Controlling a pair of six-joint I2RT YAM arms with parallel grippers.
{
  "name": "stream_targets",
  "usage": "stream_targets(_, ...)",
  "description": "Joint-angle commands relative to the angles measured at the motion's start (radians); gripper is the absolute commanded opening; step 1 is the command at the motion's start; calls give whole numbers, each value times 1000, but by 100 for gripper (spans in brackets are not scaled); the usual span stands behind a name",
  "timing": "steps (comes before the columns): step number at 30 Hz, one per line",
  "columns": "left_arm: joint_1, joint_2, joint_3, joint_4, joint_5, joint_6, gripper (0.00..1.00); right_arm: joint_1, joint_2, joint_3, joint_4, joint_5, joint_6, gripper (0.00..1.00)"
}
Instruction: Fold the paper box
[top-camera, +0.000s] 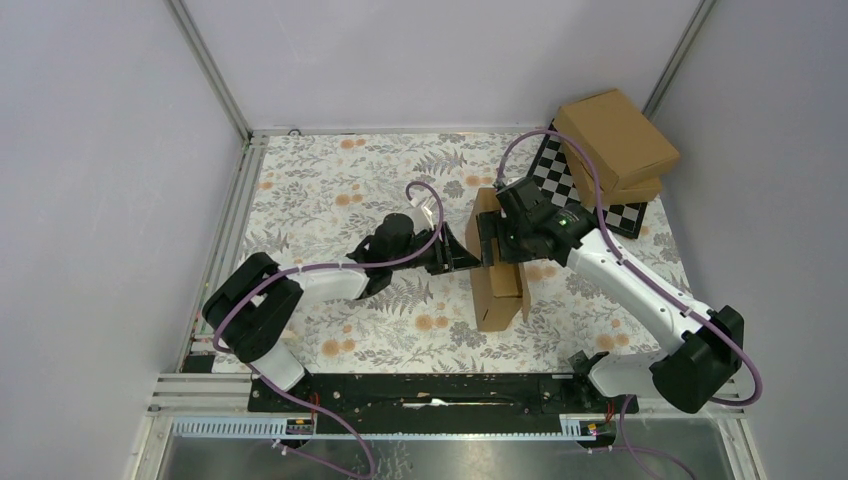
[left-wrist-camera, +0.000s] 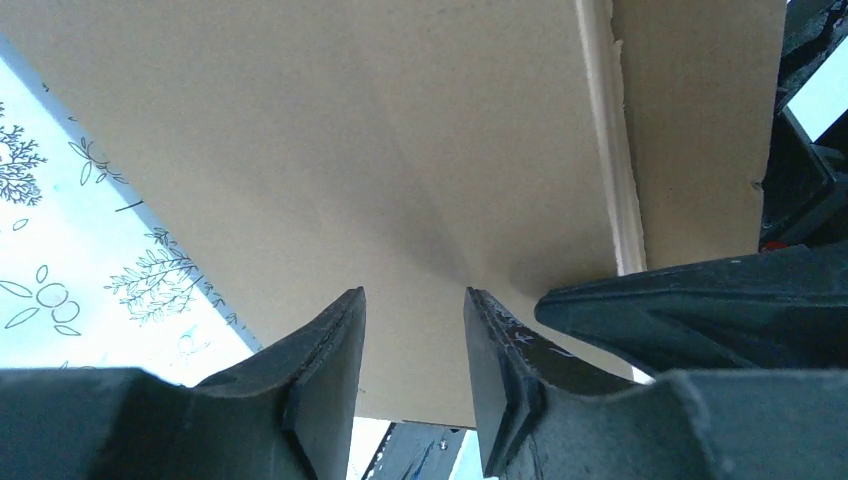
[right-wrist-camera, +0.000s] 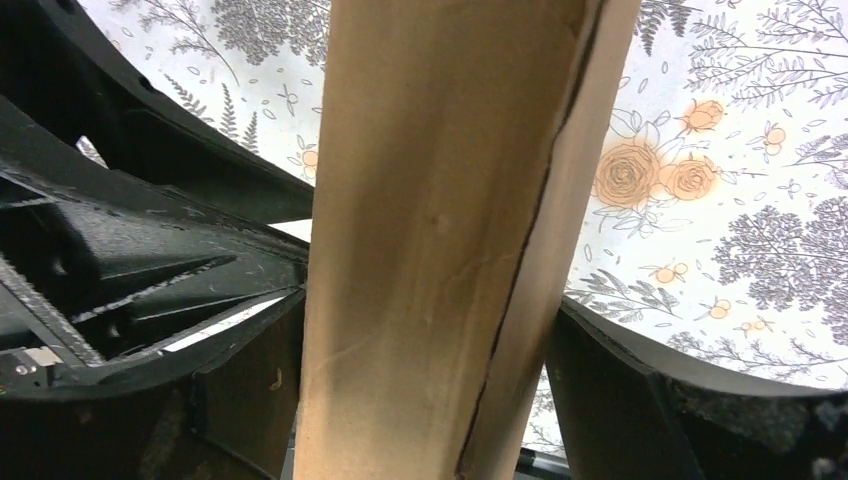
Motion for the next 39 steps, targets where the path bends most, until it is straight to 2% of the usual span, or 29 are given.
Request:
stream_targets(1,4,-24,9,48,1,21,42,7,-2,34,-67,43,-53,82)
stream_targets(4,55,-88,15,-43,-16,92,45,7,-30,33,-68,-6,-98,78)
stream_targets(7,165,-174,8,-129,-5,146,48,6,-62,30,-77,-77,-158,75)
stream_targets(10,283,-247,-13,-132,8,176,51,6,-73,31,-106,-154,-204,73)
stream_targets(13,345,-274,-9,-85,16,218,62,5,-86,16,-120,-229,-240,73)
stream_targets(16,357,-253,13,52,95,266,74,6,-102,-6,-113,-291,-270,73)
stream_targets(19,356,-209,66,159,221,351,76,7,-120,-21,-106,-314,-301,73)
stream_targets(22,347,-154,153,114,325,504,76,7,-130,-25,-98,-337,-311,73)
stream_targets(25,326,-124,209,30,349,644,78,6,-123,-23,-94,-355,-315,74)
stream_targets(28,312,-97,225,39,354,718,78,6,-113,-20,-91,-365,-318,74)
stream_targets(33,311,5,299,42,417,780,78,7,-111,-9,-88,-364,-315,77)
stream_targets(39,306,93,396,6,481,773,77,6,-109,-2,-87,-331,-322,77)
